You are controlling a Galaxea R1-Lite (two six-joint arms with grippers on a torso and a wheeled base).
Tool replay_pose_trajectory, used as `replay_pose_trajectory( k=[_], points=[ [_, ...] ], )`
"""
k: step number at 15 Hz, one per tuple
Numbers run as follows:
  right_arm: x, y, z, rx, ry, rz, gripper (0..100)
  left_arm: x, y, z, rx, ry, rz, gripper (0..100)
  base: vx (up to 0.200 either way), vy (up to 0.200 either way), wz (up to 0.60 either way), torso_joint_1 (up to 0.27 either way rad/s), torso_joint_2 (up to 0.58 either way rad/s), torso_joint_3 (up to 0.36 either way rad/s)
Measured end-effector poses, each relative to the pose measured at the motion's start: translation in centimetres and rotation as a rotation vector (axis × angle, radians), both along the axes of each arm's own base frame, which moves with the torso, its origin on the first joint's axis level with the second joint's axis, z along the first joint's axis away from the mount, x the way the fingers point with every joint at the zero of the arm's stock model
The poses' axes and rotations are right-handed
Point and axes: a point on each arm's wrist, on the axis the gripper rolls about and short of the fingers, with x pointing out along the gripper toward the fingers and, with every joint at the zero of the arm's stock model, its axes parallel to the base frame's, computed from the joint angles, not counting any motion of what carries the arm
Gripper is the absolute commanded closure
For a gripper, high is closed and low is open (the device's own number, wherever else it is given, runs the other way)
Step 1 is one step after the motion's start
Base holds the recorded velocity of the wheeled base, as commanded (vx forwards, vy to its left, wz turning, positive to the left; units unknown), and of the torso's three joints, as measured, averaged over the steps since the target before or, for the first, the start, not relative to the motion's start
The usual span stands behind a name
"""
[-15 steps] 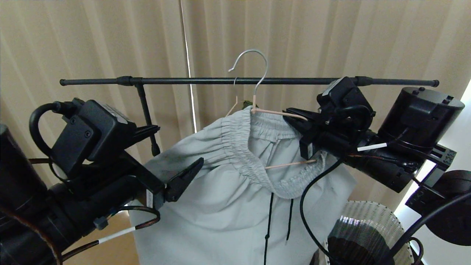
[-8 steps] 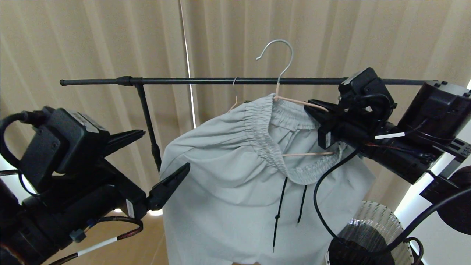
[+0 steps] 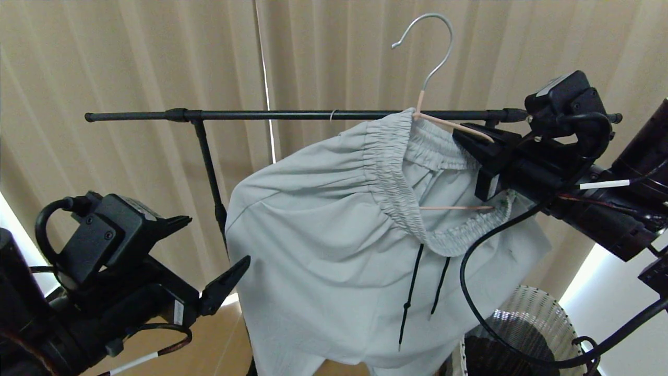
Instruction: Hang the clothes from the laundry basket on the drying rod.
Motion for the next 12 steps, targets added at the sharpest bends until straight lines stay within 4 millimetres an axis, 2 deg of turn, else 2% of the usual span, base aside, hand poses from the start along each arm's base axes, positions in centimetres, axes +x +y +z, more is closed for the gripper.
replay_pose_trajectory(
  k=[3,4,12],
  points=[
    [-0.4,-0.1,0.4,0.017,-0.007,0.004,100,1.2,0.5,-0.3,-0.007,0.027,0.059,0,0.0,0.0,0.0,0.0,0.0,0.0],
    [-0.4,-0.2,0.4,0.018,-0.007,0.004,100,1.4,0.5,-0.5,-0.004,0.034,0.064,100,0.0,0.0,0.0,0.0,0.0,0.0],
    [-0.5,-0.1,0.8,0.022,-0.018,0.005,100,1.5,0.6,-1.6,0.02,0.075,0.074,100,0.0,0.0,0.0,0.0,0.0,0.0]
  ],
)
